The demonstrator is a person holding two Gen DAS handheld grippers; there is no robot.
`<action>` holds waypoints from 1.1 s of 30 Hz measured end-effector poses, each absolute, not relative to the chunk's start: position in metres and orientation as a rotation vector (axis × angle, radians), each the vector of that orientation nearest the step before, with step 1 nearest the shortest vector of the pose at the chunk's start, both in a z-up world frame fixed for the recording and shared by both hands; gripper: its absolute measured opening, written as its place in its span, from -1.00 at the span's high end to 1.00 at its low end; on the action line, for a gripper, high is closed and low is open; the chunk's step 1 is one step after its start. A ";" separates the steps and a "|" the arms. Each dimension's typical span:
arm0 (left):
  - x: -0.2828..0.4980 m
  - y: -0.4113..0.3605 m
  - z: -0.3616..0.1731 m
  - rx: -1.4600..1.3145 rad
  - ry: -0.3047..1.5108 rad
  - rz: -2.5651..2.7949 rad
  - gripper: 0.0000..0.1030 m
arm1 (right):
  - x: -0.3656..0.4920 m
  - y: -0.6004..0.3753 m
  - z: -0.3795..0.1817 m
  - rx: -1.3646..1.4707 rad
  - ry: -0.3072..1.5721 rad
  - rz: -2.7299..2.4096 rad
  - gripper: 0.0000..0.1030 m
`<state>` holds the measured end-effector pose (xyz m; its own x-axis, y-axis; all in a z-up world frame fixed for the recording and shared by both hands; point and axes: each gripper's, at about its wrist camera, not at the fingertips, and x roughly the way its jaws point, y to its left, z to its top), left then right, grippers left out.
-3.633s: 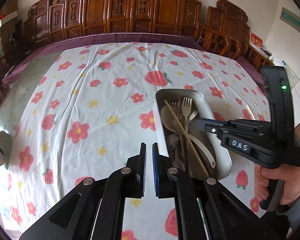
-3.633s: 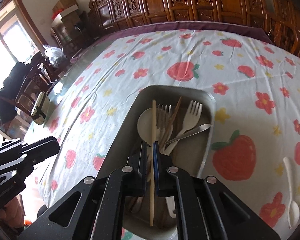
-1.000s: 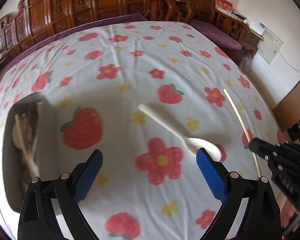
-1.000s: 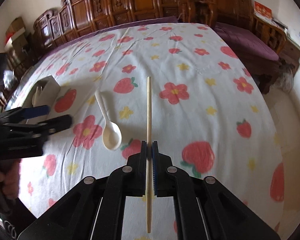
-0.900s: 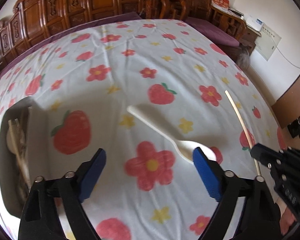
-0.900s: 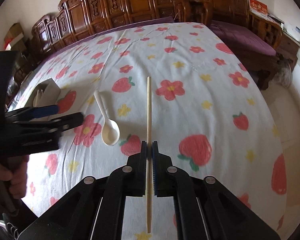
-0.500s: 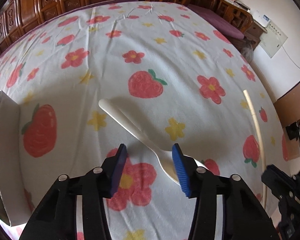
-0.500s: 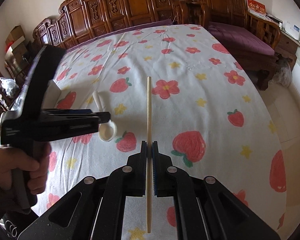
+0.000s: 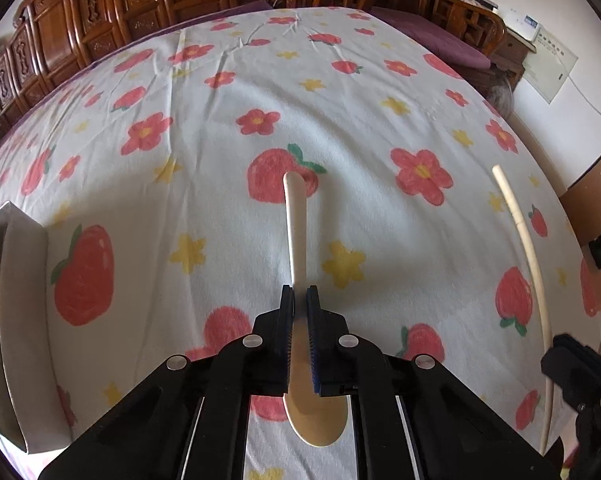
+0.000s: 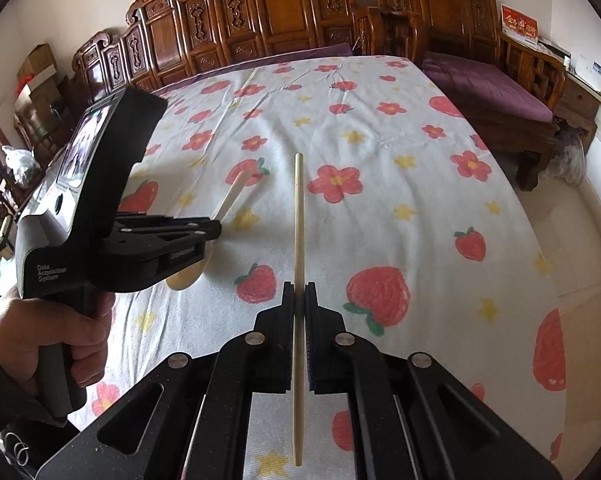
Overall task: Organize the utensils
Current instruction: 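Carry the white spoon into the steel tray and open the left gripper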
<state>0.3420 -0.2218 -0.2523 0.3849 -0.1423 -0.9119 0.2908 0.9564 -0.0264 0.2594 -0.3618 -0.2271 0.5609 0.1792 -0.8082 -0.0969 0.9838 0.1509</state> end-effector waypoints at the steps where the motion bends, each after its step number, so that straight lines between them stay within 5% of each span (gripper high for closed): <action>1: 0.340 -0.221 -0.252 0.150 1.146 -0.277 0.88 | 0.260 -0.362 -0.227 0.093 0.962 0.162 0.88; 33: 0.270 -0.165 -0.175 0.188 1.015 -0.304 0.88 | 0.251 -0.335 -0.218 0.066 0.939 0.235 0.88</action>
